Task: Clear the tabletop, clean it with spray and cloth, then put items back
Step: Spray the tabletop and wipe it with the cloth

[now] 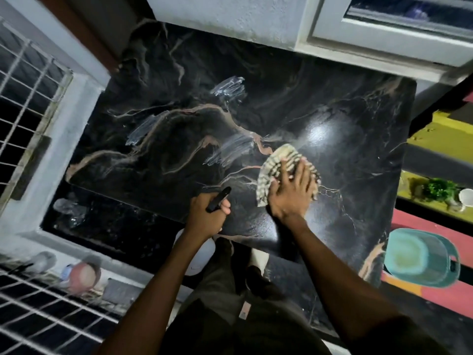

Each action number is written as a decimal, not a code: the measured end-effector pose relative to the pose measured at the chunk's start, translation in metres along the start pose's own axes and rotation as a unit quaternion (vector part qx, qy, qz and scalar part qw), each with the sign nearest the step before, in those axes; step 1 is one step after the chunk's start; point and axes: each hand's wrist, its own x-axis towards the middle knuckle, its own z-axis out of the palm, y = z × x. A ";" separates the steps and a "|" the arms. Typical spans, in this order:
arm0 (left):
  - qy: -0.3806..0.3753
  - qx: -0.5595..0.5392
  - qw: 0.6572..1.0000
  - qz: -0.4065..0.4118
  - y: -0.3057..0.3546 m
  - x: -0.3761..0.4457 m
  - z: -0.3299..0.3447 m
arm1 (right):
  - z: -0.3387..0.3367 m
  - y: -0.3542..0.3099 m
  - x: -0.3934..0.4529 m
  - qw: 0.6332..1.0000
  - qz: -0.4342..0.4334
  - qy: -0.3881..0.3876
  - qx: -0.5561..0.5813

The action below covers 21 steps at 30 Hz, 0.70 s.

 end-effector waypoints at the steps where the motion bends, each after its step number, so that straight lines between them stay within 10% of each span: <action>1: 0.000 0.007 1.000 -0.008 0.003 0.004 -0.002 | 0.006 -0.014 -0.007 0.998 -0.057 -0.013 -0.013; 12: -0.014 0.110 0.993 0.043 0.024 0.062 -0.051 | 0.018 -0.016 -0.023 0.988 -0.152 -0.010 -0.034; 21: -0.007 0.039 0.999 0.011 -0.008 0.091 -0.106 | -0.008 -0.121 0.095 0.998 0.065 0.017 0.009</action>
